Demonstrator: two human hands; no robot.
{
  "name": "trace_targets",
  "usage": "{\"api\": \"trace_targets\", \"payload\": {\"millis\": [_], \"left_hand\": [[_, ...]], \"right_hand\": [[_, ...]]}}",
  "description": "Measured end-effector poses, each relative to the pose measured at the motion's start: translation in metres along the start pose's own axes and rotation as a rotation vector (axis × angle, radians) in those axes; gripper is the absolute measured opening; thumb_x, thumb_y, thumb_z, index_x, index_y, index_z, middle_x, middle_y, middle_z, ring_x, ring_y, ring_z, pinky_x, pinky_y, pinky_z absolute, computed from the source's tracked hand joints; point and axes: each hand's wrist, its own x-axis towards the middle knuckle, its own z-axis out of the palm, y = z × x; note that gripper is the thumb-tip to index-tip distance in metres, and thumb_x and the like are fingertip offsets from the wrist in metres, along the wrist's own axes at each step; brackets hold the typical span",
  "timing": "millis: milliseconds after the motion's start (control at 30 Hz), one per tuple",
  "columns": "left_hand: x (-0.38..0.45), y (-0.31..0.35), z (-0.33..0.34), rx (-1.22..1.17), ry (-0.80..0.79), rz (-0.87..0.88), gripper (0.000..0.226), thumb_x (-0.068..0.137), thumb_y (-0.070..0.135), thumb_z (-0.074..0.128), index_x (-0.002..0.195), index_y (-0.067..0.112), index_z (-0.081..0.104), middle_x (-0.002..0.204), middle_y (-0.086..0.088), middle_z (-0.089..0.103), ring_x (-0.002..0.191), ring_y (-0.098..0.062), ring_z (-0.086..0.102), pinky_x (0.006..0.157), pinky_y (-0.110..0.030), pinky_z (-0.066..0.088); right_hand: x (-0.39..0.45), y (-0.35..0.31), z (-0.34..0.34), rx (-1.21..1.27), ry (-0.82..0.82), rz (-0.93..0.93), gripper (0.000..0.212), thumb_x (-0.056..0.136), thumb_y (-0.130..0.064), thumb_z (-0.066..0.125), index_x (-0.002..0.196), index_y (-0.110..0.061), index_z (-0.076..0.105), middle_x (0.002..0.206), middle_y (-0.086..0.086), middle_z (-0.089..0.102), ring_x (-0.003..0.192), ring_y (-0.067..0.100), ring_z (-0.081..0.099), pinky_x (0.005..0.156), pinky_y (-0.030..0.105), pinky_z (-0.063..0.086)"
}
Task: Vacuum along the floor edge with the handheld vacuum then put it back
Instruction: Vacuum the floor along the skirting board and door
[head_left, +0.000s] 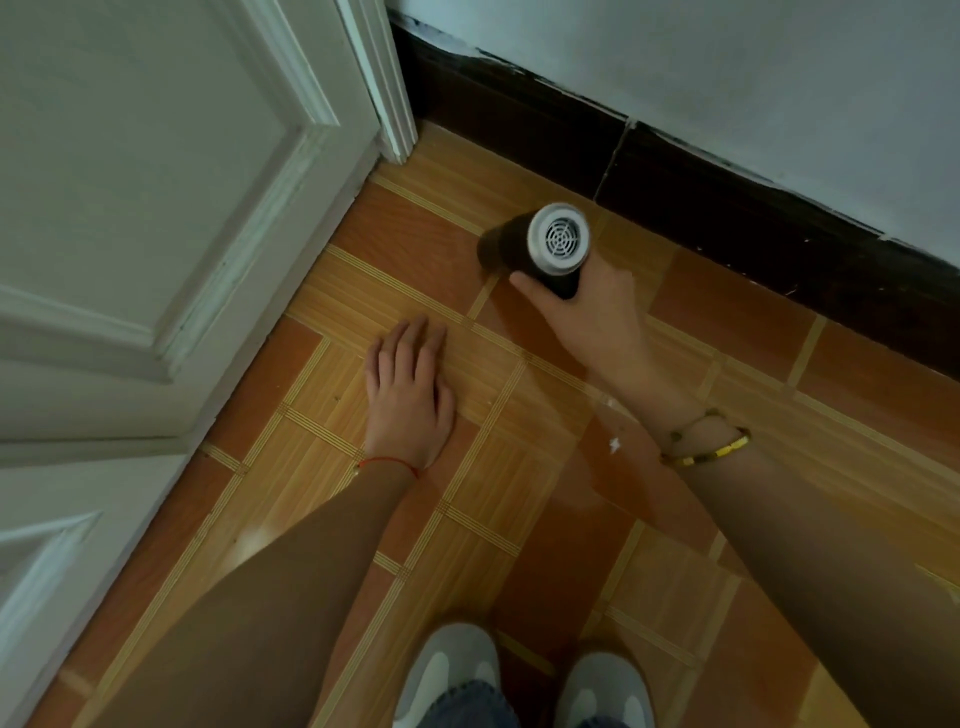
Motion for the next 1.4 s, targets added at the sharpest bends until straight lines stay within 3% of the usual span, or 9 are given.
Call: {"api": "trace_targets", "payload": {"millis": [133,300,433,600,800,1000,1133,1233,1400], "left_hand": [[0.001,0.000,-0.002,0.004,0.004,0.003,0.051,0.098,0.026,0.038,0.147,0.012,0.040,0.153,-0.010,0.039,0.145,-0.030,0.030,0.121,-0.054,0.016],[0.002,0.000,-0.003,0.015,-0.002,-0.004,0.052,0.098,0.028,0.038,0.147,0.012,0.040,0.152,-0.010,0.040,0.144,-0.029,0.029,0.119,-0.055,0.019],[0.002,0.000,-0.003,0.011,-0.011,-0.001,0.053,0.098,0.027,0.040,0.148,0.012,0.040,0.153,-0.010,0.039,0.145,-0.030,0.029,0.119,-0.056,0.019],[0.003,0.001,-0.005,0.006,-0.032,-0.009,0.054,0.096,0.028,0.037,0.148,0.012,0.040,0.153,-0.010,0.039,0.146,-0.030,0.028,0.119,-0.057,0.019],[0.003,0.001,-0.005,0.011,-0.041,-0.010,0.054,0.096,0.029,0.036,0.147,0.011,0.042,0.152,-0.011,0.041,0.145,-0.031,0.030,0.119,-0.057,0.020],[0.003,0.002,-0.007,0.028,-0.063,-0.002,0.056,0.096,0.031,0.034,0.149,0.010,0.039,0.154,-0.012,0.038,0.147,-0.031,0.028,0.118,-0.057,0.020],[0.003,0.002,-0.006,0.045,-0.071,-0.017,0.054,0.097,0.031,0.034,0.144,0.007,0.044,0.147,-0.016,0.045,0.142,-0.035,0.032,0.117,-0.058,0.022],[0.002,0.001,-0.005,0.039,-0.069,-0.031,0.051,0.096,0.031,0.036,0.138,0.006,0.048,0.138,-0.019,0.051,0.136,-0.039,0.038,0.116,-0.059,0.025],[0.003,0.002,-0.006,0.051,-0.068,-0.013,0.053,0.097,0.031,0.034,0.143,0.007,0.045,0.146,-0.017,0.046,0.141,-0.036,0.033,0.117,-0.058,0.023]], "right_hand": [[0.041,-0.007,0.005,0.028,0.059,-0.011,0.065,0.083,-0.049,0.069,0.135,-0.014,0.051,0.126,0.001,0.064,0.114,0.012,0.059,0.088,0.016,0.044],[0.084,-0.021,0.031,0.058,0.028,-0.068,0.069,0.082,-0.052,0.069,0.137,-0.017,0.048,0.128,0.000,0.063,0.118,0.013,0.058,0.094,0.023,0.047],[0.100,-0.040,0.058,0.156,-0.091,-0.164,0.063,0.083,-0.040,0.072,0.135,-0.011,0.050,0.129,0.001,0.062,0.120,0.013,0.056,0.087,0.003,0.037],[0.101,-0.044,0.077,0.166,-0.209,-0.194,0.051,0.082,-0.043,0.073,0.121,-0.014,0.060,0.104,-0.011,0.064,0.089,0.007,0.064,0.066,0.011,0.053],[0.104,-0.039,0.075,0.210,-0.113,-0.155,0.058,0.080,-0.050,0.070,0.125,-0.015,0.058,0.111,-0.004,0.068,0.094,0.012,0.068,0.073,0.034,0.059],[0.080,-0.054,0.090,0.142,-0.416,-0.189,0.037,0.084,-0.043,0.070,0.112,-0.023,0.058,0.078,-0.019,0.057,0.061,-0.010,0.056,0.059,0.009,0.044],[0.060,-0.064,0.104,0.102,-0.563,-0.303,0.046,0.084,-0.040,0.071,0.121,-0.016,0.059,0.085,-0.024,0.056,0.068,-0.019,0.054,0.065,-0.001,0.039],[0.053,-0.070,0.112,0.086,-0.616,-0.355,0.047,0.083,-0.042,0.071,0.122,-0.018,0.060,0.107,-0.010,0.068,0.100,0.001,0.060,0.081,0.004,0.037],[0.054,-0.067,0.106,0.092,-0.479,-0.330,0.050,0.083,-0.043,0.071,0.123,-0.016,0.059,0.107,-0.012,0.065,0.098,-0.001,0.056,0.079,-0.002,0.036]]}}
